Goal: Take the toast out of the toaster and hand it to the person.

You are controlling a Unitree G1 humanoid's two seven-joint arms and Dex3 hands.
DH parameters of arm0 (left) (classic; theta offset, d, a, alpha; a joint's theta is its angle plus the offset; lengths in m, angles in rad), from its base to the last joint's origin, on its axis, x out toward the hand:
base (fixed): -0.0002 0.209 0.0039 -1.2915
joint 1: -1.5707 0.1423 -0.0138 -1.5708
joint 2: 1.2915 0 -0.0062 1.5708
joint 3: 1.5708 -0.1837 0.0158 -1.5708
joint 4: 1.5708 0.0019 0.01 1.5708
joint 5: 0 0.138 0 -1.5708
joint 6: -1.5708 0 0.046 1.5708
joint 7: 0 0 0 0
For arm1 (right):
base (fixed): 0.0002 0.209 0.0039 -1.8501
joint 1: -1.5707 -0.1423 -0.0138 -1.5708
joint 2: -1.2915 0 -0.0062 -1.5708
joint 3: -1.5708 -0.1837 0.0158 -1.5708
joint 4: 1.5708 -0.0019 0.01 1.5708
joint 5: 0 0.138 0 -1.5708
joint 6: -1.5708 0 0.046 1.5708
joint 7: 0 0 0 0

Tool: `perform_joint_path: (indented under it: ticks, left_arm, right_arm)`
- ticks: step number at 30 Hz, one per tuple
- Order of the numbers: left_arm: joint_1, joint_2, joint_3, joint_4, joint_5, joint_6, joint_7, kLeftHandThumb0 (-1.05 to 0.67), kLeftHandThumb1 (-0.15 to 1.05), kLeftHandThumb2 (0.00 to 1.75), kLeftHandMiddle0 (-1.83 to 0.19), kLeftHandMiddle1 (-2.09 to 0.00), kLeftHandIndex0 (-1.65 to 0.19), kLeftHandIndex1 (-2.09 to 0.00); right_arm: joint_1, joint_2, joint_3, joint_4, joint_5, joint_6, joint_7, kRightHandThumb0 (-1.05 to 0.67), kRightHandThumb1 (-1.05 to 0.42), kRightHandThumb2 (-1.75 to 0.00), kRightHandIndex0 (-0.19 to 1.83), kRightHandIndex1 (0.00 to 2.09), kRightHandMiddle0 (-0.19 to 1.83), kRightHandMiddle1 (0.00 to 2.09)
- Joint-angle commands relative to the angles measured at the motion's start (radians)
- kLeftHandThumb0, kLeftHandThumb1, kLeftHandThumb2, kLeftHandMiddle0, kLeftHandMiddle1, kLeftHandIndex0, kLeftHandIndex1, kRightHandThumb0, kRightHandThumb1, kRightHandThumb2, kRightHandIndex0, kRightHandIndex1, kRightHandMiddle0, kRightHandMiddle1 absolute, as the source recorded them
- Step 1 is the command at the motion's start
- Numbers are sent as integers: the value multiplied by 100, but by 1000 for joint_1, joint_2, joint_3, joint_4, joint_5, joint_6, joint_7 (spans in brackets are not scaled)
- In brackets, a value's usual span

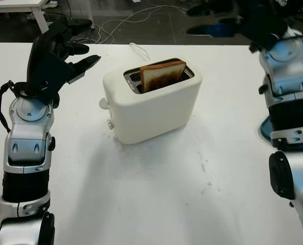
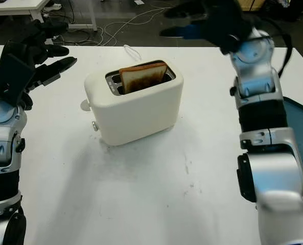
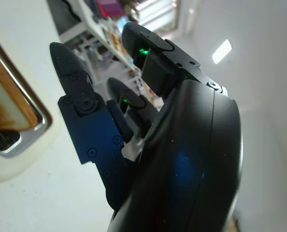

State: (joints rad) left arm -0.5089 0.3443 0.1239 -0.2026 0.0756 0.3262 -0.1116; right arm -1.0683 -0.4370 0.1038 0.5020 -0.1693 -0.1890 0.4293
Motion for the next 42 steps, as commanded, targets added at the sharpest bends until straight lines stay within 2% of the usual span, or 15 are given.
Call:
perform_joint_path:
  ticks: [1, 10, 13, 22, 29, 36, 42]
  left_arm:
    - [2, -2, 0, -9, 2, 11, 6, -25, 91, 0, -31, -92, -40, -51]
    - [9, 0, 5, -12, 3, 5, 9, -27, 90, 0, -31, -93, -40, -49]
    - [12, 0, 10, -9, -2, -5, 7, -28, 90, 0, -31, -94, -40, -49]
    - [16, -2, 12, -12, -4, -2, 5, -28, 90, 0, -30, -94, -40, -49]
    - [16, -4, 11, -9, -3, -7, 6, -28, 90, 0, -31, -94, -40, -49]
    - [12, -3, 7, -8, 2, -6, 7, -28, 90, 0, -30, -95, -40, -50]
    - [13, -3, 9, -1, 1, -18, 8, -28, 90, 0, -30, -96, -40, -50]
  right_arm:
    - [-9, 11, 49, -19, -48, -15, 8, -56, -63, 0, 62, 85, 88, 13]
    - [-10, 27, 161, -15, -168, -32, 30, -53, -61, 0, 58, 85, 84, 11]
    - [-10, 20, 193, -7, -212, -54, 33, -59, -62, 0, 57, 83, 85, 11]
    - [5, 1, 216, -19, -258, -72, 52, -61, -63, 0, 56, 81, 83, 9]
    - [22, -14, 237, -15, -326, -82, 24, -54, -65, 0, 64, 91, 89, 10]
    - [27, -31, 264, 20, -405, -125, -41, -48, -66, 0, 62, 123, 100, 12]
    - [27, -35, 280, 61, -409, -133, -14, -43, -69, -1, 62, 114, 104, 13]
